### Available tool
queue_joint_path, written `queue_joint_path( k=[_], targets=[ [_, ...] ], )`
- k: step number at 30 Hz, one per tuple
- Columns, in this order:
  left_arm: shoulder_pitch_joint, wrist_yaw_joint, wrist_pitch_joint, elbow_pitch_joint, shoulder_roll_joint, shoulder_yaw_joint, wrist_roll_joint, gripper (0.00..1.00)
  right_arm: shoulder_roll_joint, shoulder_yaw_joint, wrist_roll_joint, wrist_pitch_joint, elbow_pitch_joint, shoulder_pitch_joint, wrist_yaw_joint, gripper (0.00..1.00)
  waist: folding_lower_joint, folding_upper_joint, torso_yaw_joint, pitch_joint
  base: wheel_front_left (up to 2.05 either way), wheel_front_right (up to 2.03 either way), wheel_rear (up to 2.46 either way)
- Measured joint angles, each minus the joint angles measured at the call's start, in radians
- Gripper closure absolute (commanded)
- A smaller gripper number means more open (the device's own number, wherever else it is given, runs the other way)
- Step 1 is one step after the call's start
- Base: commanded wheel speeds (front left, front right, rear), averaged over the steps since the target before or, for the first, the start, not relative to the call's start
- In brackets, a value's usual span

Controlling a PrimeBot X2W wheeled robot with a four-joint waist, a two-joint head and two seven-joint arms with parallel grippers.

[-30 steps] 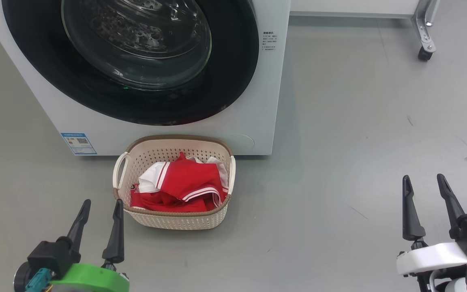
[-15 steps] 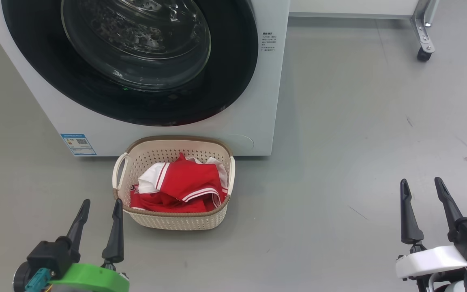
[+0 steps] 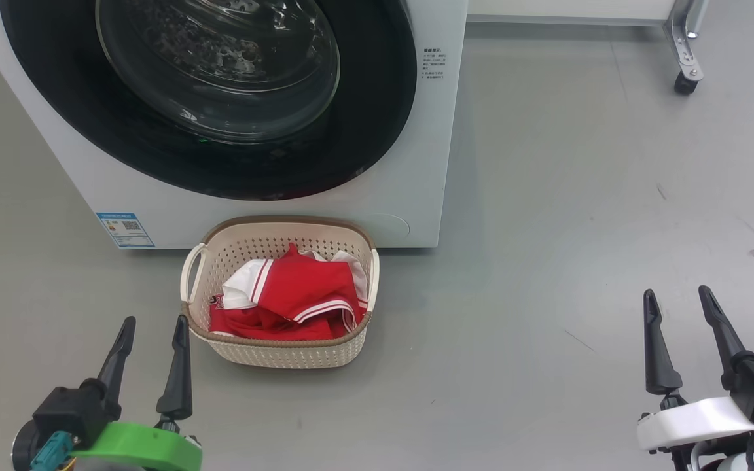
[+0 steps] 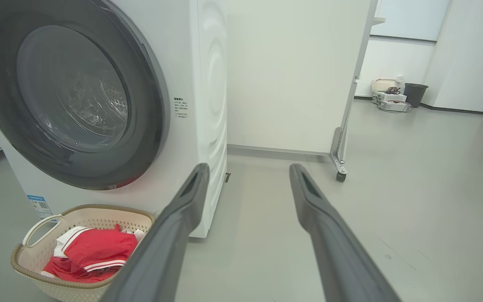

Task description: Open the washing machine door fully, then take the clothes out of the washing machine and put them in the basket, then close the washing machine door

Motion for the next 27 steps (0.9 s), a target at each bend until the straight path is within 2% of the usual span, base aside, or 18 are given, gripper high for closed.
queue_joint_path(
  k=[7, 8, 17, 27],
  targets=[
    [0.000, 0.000, 0.000, 0.004, 0.000, -0.016, 0.002, 0.00, 0.006, 0.000, -0.001, 0.000, 0.000, 0.000, 0.007, 0.00, 0.0000, 0.0000, -0.001, 0.009, 0.00, 0.00, 0.00],
    [0.000, 0.000, 0.000, 0.004, 0.000, -0.020, 0.001, 1.00, 0.006, 0.000, -0.001, 0.000, 0.000, 0.000, 0.007, 1.00, 0.0000, 0.0000, -0.001, 0.010, 0.00, 0.00, 0.00],
    [0.023, 0.000, 0.001, 0.059, -0.024, -0.033, -0.008, 1.00, 0.033, 0.010, 0.012, 0.006, 0.063, 0.024, 0.007, 1.00, 0.0000, 0.0000, -0.002, 0.010, 0.00, 0.00, 0.00],
    [0.024, 0.000, 0.028, 0.053, -0.025, -0.026, -0.155, 1.00, 0.037, 0.010, 0.159, 0.021, 0.064, 0.023, 0.017, 1.00, 0.0000, 0.0001, -0.010, 0.004, 0.00, 0.00, 0.00]
  ],
)
